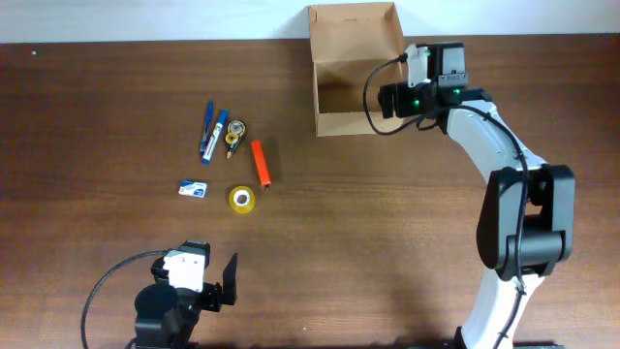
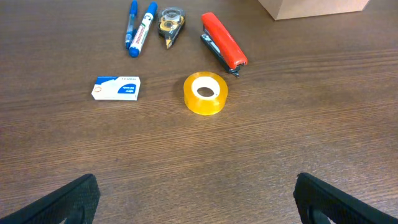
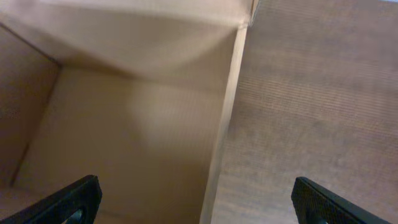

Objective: Pack container
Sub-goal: 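Push the box left and toward the robot with the right gripper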

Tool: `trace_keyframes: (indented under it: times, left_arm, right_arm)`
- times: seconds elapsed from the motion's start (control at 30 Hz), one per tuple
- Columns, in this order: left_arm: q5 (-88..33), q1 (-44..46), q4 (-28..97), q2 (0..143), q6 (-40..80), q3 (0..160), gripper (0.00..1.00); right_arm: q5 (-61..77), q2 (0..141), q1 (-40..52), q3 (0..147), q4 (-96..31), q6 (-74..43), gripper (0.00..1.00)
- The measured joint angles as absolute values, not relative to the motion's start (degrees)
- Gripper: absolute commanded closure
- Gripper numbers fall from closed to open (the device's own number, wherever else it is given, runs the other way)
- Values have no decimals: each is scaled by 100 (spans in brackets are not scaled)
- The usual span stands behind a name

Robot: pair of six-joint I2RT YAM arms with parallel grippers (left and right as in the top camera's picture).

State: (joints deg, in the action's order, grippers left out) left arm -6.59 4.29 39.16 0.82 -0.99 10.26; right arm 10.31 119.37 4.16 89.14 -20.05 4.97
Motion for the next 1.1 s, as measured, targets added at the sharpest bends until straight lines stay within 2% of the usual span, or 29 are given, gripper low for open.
trace_keyframes:
  times: [0.2,0.3,0.43,0.5,0.63,0.73,1.1]
  left_arm:
    - [-659,429,3916,82,-99,1026,0]
    - [-659,429,3916,82,-99,1026,0]
    - [-659,429,3916,82,-99,1026,0]
    - [-659,429,3916,82,-99,1026,0]
    - [-659,429,3916,82,-99,1026,0]
    - [-659,429,3916,82,-99,1026,0]
    - [-659,429,3916,82,-99,1026,0]
  right_arm:
    - [1026,11983,416,8930,-1997,502,0]
    - [1031,12088,416,8954,-1981,534,24]
    - [1002,12119,416,8958,-1887,550,47]
    - [980,12119,416,8958,-1800,545,64]
    - [961,12119,416,8958,-1778,537,76]
    - [923,12119,416,8958,-1776,530,96]
    - [906,12016,416,9065,-2412,-327,96]
